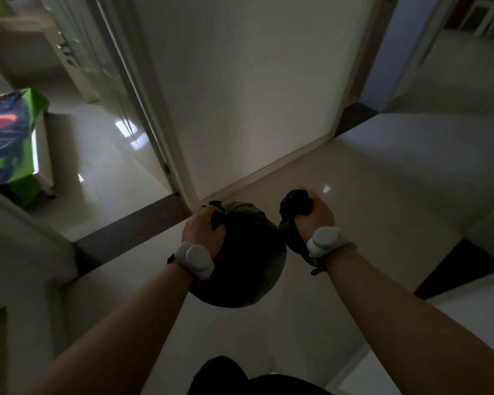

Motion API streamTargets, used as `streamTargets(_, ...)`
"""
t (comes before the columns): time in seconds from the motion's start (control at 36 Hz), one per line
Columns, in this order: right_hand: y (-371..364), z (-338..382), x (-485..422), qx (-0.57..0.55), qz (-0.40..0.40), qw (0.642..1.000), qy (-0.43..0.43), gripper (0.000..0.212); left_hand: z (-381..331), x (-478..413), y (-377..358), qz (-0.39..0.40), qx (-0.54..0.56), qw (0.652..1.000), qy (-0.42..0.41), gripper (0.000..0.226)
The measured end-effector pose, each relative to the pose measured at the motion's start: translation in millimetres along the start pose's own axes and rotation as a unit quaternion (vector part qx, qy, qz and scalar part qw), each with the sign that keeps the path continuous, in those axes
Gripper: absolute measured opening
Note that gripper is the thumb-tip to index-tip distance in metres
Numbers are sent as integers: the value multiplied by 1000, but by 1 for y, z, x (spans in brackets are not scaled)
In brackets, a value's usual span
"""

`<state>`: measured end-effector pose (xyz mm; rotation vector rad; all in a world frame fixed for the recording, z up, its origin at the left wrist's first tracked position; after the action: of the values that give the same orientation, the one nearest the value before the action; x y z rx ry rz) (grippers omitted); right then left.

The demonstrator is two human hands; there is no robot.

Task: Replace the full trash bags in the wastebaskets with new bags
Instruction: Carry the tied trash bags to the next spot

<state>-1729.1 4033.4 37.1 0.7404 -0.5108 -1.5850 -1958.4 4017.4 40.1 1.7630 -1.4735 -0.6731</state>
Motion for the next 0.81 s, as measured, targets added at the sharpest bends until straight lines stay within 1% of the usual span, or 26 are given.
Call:
streamTargets(0.08,5,-22,-33,8,-2,999,-34,16,-27,-40,-17,17,0,1000,-18,21)
streamTargets(0.14,7,-42,-55,18,6,997,-69,22,-45,-68,-31,28,-2,999,-32,20)
streamTargets(0.19,14,-60,-77,9,0,995,-101,26,-62,-100,-49,41,-9,998,-46,20)
streamTargets(0.22,15,-60,-76,-1,5,994,-108,26,-64,-102,-48,43,-15,998,-47,19)
streamTargets(0.31,31,-82,-115,-60,-24,988,-142,20,-93,-158,-75,64,1,995,-72,17)
streamTargets(0.33,31,-82,-114,-81,-18,986,-146,16,-94,-161,-77,69,3,995,-76,15)
streamTargets(0.36,37,-90,-134,-97,-26,982,-158,12,-110,-186,-87,83,8,993,-87,13)
streamTargets(0.42,44,-105,-165,-108,-31,979,-168,7,-133,-224,-103,108,7,988,-111,11)
streamTargets(0.44,49,-112,-176,-105,-32,980,-169,11,-143,-240,-111,114,6,986,-121,12)
streamTargets(0.53,62,-124,-201,-104,-47,978,-174,33,-178,-270,-125,117,-7,981,-152,17)
streamTargets(0.61,82,-166,-227,-87,-91,967,-221,50,-233,-308,-169,170,-29,965,-200,17)
streamTargets(0.67,89,-178,-231,-76,-102,965,-230,62,-250,-318,-180,173,-18,961,-214,16)
streamTargets(0.69,97,-188,-237,-72,-113,962,-239,62,-265,-326,-192,179,-15,959,-220,16)
streamTargets(0.72,98,-188,-236,-65,-118,963,-232,58,-265,-328,-194,177,-12,958,-225,15)
streamTargets(0.81,126,-233,-261,-50,-159,951,-261,35,-315,-354,-242,200,-19,950,-239,14)
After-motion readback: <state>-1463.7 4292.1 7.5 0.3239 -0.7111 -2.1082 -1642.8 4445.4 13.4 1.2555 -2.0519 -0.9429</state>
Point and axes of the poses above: each hand's wrist, its own x-axis away from the middle knuckle, its own y-axis out of the back of the hand, z = x × y, the point moved 3 cm from there along -x, towards the middle knuckle, and after that the axes turned 11 degrees about y, right-handed, at the moved point
